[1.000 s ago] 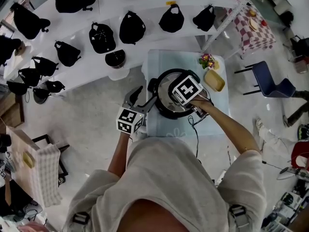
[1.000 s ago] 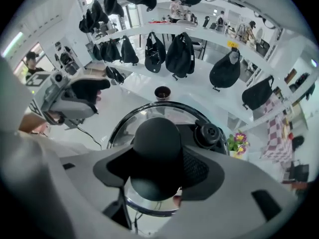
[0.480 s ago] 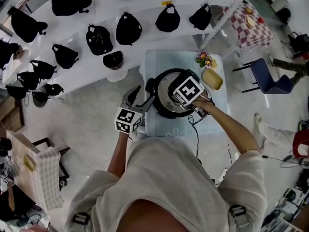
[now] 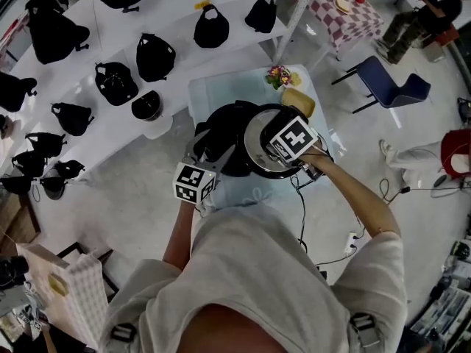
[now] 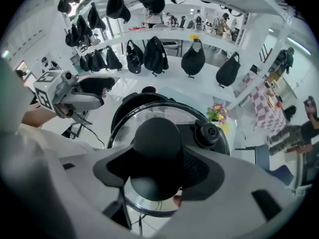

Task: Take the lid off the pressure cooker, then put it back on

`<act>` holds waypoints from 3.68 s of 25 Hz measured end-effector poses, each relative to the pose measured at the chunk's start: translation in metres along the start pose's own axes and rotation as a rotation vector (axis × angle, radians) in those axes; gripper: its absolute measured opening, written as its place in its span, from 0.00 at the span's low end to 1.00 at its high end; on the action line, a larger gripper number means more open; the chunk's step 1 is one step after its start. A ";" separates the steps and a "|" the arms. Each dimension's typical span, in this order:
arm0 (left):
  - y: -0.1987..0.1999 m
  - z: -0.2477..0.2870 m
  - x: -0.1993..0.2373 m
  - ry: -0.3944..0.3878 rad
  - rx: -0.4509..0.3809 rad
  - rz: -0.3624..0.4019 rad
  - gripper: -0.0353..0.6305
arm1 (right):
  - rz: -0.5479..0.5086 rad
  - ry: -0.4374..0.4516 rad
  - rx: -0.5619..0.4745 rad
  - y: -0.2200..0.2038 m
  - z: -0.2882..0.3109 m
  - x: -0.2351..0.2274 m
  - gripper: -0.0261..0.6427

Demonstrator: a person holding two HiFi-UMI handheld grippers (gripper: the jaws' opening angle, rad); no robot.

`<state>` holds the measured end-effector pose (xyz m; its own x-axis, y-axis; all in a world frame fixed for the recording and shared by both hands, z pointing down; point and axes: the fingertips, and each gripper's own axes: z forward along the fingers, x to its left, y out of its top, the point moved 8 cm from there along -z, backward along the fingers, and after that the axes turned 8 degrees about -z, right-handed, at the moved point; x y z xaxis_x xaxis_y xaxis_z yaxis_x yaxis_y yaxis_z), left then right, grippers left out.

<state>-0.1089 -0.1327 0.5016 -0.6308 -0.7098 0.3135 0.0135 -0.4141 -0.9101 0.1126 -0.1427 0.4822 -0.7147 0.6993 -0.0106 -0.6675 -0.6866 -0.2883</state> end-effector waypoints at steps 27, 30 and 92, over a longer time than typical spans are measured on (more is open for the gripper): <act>-0.008 0.101 -0.105 -0.271 0.166 0.106 0.48 | 0.441 -0.059 0.030 -0.211 0.012 -0.050 0.44; -0.008 0.100 -0.105 -0.251 0.168 0.102 0.48 | 0.455 -0.042 0.029 -0.218 0.036 -0.059 0.44; 0.009 0.101 -0.091 -0.189 0.074 0.073 0.47 | 0.468 -0.556 -0.888 -0.177 -0.080 -0.001 0.46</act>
<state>0.0269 -0.1292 0.4925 -0.4692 -0.8310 0.2988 0.1156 -0.3933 -0.9121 0.2481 -0.0055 0.4571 -0.9949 0.0767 0.0658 -0.0870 -0.3188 -0.9438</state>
